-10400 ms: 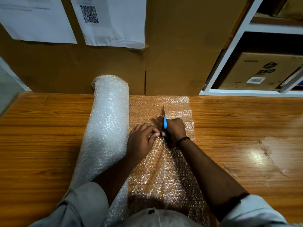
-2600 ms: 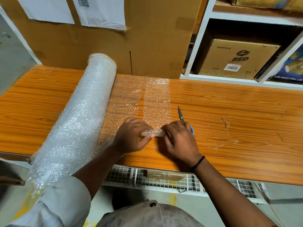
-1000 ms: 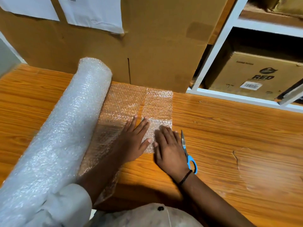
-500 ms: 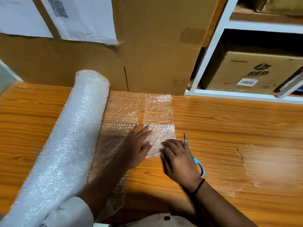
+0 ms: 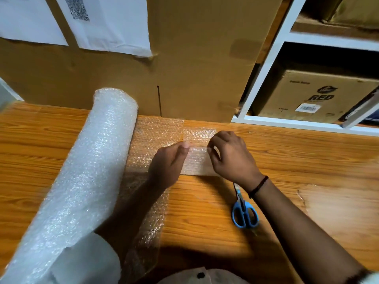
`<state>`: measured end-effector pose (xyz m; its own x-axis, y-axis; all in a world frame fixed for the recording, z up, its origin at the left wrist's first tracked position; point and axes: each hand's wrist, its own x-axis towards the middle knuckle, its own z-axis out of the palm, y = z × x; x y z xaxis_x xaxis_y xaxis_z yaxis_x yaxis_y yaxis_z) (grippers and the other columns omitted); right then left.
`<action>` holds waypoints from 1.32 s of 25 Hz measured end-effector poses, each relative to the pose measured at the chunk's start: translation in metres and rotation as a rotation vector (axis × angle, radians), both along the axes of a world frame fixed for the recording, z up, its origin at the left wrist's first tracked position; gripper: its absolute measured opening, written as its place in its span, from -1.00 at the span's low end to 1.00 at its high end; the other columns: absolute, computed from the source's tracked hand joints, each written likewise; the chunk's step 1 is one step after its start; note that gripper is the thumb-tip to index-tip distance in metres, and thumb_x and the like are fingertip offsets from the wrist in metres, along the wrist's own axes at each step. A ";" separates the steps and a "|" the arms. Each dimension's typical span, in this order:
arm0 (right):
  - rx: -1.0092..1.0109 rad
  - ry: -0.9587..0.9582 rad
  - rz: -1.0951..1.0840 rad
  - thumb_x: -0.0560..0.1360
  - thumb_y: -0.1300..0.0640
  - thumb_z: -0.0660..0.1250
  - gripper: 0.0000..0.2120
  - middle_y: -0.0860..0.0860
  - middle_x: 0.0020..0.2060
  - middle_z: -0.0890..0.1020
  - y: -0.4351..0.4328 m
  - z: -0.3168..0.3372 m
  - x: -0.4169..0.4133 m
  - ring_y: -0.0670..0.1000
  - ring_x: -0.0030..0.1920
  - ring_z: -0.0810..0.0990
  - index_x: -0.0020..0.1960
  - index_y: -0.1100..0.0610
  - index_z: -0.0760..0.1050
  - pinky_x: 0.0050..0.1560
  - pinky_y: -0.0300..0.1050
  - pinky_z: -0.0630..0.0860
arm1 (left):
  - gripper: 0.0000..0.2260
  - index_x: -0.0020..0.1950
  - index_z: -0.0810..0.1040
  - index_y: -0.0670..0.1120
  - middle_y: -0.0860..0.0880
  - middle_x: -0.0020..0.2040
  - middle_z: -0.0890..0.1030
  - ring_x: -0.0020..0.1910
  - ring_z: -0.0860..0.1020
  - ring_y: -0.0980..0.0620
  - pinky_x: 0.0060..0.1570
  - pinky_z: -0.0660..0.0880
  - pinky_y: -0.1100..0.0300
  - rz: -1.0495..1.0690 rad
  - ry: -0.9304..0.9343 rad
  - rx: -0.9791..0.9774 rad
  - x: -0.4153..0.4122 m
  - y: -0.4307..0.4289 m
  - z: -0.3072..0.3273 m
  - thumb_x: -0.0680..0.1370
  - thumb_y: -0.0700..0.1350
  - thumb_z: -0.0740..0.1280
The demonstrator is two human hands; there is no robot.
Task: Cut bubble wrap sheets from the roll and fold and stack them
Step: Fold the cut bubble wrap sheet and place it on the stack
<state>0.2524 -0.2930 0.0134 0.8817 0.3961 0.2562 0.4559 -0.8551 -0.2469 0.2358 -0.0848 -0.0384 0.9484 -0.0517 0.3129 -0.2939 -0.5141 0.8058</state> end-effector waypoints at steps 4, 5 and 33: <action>-0.103 0.160 -0.082 0.58 0.12 0.24 -0.82 0.09 0.04 0.61 0.017 -0.013 0.077 0.20 0.14 0.52 0.07 0.08 0.60 0.10 0.11 0.48 | -0.49 0.55 0.38 -0.02 -0.04 0.41 0.57 0.34 0.54 -0.04 0.26 0.53 -0.05 0.166 0.070 0.249 0.031 -0.005 -0.011 0.68 0.23 0.16; -0.116 0.177 -0.085 0.58 0.12 0.23 -0.80 0.10 0.04 0.60 0.020 -0.018 0.091 0.20 0.14 0.53 0.08 0.09 0.61 0.12 0.12 0.48 | -0.48 0.59 0.32 -0.03 -0.05 0.49 0.48 0.44 0.45 -0.07 0.35 0.47 -0.09 0.170 0.067 0.336 0.036 -0.005 -0.019 0.68 0.19 0.17; -0.090 0.299 -0.146 0.72 -0.13 -0.04 -0.35 0.16 0.68 -0.09 0.052 -0.084 0.063 0.16 0.67 -0.17 0.69 0.16 -0.08 0.65 0.13 -0.20 | -0.37 0.69 -0.04 -0.09 -0.08 0.69 -0.05 0.65 -0.19 -0.24 0.58 -0.14 -0.28 0.012 0.193 0.843 0.055 0.000 -0.052 0.63 0.08 -0.13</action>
<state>0.3158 -0.2414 -0.0702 0.9616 0.2694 -0.0530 0.2458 -0.9305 -0.2715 0.2904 -0.0848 -0.0907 0.9829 -0.1837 0.0080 -0.1819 -0.9649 0.1893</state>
